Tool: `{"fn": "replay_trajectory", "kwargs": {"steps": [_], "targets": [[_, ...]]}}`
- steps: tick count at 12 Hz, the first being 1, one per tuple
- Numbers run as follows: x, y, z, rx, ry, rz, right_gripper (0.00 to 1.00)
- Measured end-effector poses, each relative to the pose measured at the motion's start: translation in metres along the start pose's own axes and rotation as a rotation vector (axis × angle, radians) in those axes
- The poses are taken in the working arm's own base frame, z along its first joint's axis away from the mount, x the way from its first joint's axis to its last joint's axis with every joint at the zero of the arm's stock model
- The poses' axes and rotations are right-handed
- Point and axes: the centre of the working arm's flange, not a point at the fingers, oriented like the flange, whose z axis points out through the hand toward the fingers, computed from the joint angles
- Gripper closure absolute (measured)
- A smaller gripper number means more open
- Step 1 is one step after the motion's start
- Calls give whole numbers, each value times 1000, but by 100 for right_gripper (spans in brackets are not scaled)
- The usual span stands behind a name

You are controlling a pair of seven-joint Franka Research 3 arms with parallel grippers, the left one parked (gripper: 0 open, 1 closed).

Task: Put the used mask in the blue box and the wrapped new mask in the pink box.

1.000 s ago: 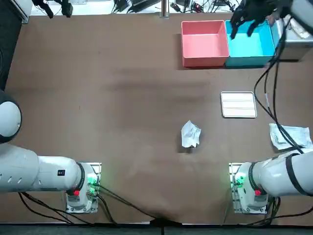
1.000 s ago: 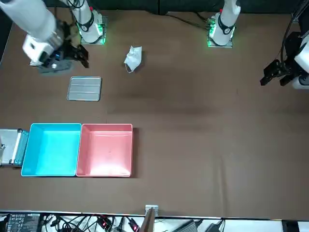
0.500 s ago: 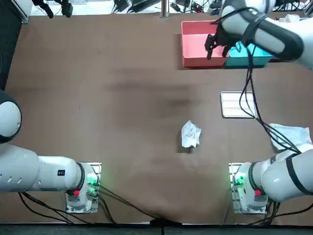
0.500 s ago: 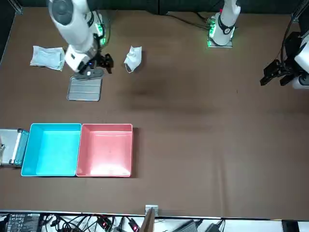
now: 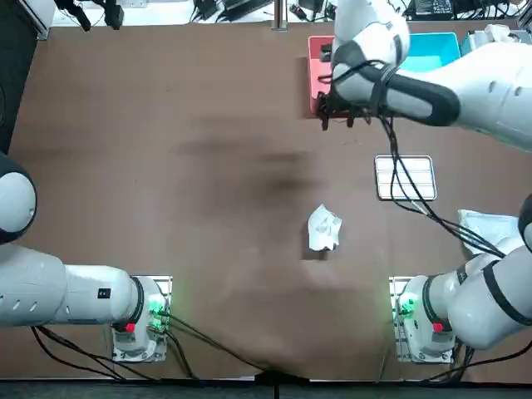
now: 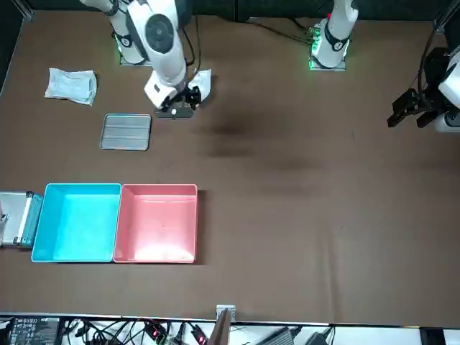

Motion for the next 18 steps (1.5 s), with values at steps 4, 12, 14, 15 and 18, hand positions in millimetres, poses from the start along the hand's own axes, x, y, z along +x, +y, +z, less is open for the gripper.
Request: {"fn": "replay_trajectory", "kwargs": {"steps": [4,12,14,15,18], "targets": [[-16,-42,40,-35,-18,74,0],[-60,-107,123,-139,-52,195,1],[-70,-118,145,-170,-61,203,1],[-74,-122,155,-182,-64,209,2],[-82,-129,180,-204,-67,213,3]]}}
